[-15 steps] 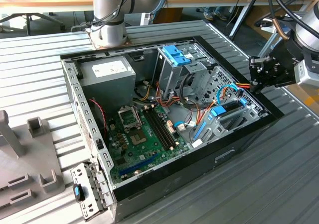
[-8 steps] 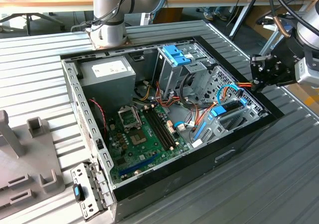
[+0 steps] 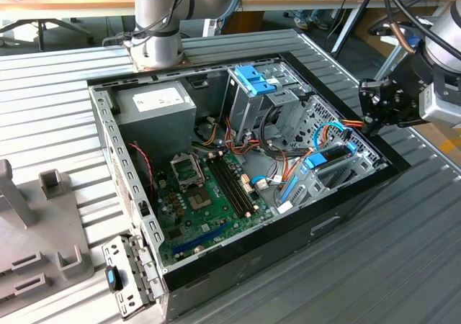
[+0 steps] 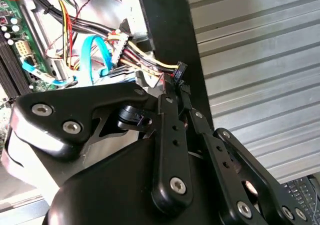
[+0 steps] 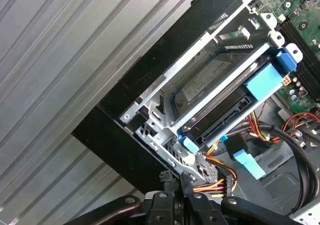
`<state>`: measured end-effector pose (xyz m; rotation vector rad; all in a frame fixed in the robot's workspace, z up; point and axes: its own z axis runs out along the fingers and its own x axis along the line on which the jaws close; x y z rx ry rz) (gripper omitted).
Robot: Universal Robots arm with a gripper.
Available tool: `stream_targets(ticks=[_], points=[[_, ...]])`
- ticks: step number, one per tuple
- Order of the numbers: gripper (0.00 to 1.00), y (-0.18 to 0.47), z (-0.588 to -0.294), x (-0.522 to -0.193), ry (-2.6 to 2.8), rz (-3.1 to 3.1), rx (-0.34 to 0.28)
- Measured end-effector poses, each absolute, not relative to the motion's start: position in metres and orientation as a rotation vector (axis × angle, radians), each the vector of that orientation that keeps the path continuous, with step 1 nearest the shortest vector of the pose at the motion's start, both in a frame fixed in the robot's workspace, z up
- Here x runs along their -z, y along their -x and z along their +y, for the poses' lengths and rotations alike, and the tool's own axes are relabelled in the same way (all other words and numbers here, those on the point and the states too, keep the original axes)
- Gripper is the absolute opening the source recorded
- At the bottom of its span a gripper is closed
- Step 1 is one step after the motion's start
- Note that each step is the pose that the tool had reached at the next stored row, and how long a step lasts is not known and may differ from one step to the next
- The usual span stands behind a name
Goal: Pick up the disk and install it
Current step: 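Insert the disk into the insertion slot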
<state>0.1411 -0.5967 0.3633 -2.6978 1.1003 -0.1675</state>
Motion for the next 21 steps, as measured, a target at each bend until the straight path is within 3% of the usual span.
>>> stream_targets(ticks=[21], points=[[0.17, -0.12, -0.597, -0.364, 2.594, 1.367, 0.207]])
